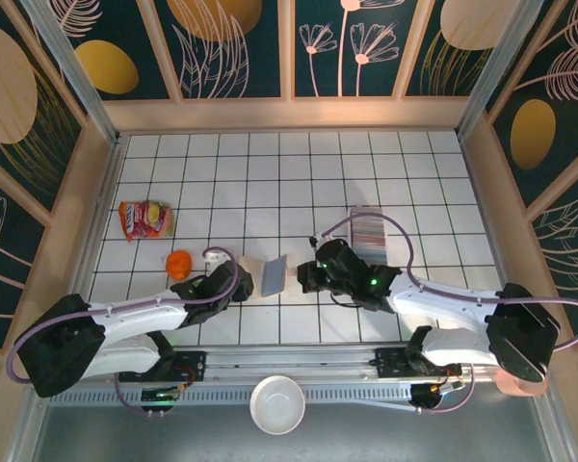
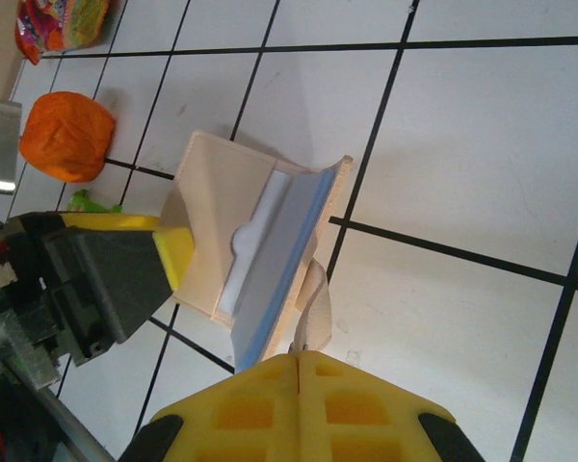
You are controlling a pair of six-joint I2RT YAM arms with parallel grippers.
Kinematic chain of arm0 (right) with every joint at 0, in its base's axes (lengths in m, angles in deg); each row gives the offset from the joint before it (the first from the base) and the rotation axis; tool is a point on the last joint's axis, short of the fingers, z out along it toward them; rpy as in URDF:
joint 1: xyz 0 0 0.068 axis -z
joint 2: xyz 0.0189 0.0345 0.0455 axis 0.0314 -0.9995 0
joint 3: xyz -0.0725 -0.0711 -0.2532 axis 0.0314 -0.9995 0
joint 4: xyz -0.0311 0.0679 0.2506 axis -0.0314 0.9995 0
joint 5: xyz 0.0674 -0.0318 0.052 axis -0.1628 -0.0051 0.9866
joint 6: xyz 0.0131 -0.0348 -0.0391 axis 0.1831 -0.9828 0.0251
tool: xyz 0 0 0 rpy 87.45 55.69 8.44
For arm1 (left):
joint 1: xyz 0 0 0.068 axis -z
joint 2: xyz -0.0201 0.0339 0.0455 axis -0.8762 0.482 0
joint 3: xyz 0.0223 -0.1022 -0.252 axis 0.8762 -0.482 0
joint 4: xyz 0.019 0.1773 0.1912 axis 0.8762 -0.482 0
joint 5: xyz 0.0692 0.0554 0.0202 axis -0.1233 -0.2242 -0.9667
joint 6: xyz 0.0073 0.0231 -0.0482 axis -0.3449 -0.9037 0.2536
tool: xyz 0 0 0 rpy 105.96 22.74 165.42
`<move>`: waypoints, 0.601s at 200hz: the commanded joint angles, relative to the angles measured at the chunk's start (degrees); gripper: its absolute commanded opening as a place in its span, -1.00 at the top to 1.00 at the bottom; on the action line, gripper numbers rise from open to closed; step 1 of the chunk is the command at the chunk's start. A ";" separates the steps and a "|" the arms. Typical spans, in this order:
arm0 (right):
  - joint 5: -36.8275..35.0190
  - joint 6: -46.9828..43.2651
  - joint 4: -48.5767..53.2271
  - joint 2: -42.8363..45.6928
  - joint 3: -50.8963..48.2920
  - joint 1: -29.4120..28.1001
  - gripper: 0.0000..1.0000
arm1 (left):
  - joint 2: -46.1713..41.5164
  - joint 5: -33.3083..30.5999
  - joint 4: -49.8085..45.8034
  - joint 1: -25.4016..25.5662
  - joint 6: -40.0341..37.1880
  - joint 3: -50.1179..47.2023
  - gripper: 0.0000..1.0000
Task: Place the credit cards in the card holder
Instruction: Open the card holder at the bottom-center of the table.
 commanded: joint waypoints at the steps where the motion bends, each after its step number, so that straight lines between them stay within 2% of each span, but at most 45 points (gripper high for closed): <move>1: -2.09 -1.08 1.60 -1.88 0.88 1.73 1.00 | 0.70 3.38 2.49 -0.25 -1.91 0.87 0.08; 32: -3.55 -2.24 4.13 -5.23 0.99 3.26 0.99 | 4.14 4.67 2.99 -0.23 -2.43 1.46 0.20; 56: -6.72 -3.75 8.83 -7.20 3.84 3.18 0.46 | 5.56 6.71 4.55 -0.30 -2.59 1.19 0.23; 77: -10.66 -4.98 13.74 -7.07 7.50 2.08 0.23 | 5.89 7.28 4.78 -0.27 -3.00 1.36 0.25; 120: -15.86 -6.36 19.65 -5.47 14.62 -0.38 0.17 | 5.10 7.80 5.04 -0.26 -2.94 1.35 0.32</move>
